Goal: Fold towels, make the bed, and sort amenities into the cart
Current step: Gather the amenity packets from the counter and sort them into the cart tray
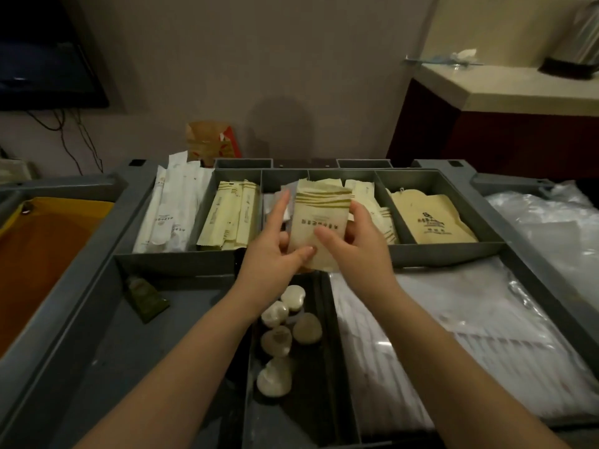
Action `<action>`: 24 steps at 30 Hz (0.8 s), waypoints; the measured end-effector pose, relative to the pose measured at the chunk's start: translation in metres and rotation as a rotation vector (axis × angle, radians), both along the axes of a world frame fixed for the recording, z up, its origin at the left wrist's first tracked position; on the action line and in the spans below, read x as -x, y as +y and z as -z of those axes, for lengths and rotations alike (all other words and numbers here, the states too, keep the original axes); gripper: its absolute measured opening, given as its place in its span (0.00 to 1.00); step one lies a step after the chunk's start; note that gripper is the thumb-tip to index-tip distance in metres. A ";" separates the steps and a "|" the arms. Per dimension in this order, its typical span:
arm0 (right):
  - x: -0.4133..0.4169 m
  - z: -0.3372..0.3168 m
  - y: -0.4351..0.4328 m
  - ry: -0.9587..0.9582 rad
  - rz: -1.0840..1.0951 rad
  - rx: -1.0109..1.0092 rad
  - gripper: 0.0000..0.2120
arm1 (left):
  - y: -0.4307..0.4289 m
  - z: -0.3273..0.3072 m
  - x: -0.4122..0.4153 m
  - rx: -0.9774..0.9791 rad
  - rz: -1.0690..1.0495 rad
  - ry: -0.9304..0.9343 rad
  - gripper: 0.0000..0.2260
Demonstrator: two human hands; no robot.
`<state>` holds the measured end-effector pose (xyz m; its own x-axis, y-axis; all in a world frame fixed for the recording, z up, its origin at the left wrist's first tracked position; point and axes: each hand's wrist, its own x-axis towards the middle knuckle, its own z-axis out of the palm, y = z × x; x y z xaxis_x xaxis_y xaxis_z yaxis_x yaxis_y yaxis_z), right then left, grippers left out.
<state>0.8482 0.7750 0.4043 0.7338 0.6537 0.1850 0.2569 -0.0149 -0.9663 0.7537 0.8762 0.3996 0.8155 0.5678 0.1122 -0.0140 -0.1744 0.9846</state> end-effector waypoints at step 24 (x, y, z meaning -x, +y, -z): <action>-0.128 0.037 0.018 -0.242 0.157 0.615 0.11 | 0.020 -0.008 0.014 -0.242 -0.502 0.112 0.10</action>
<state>0.9760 0.7929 0.3670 0.8134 0.5815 -0.0152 0.4146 -0.5979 -0.6860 0.7398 0.8962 0.4072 0.4663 0.8580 0.2153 0.2314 -0.3532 0.9065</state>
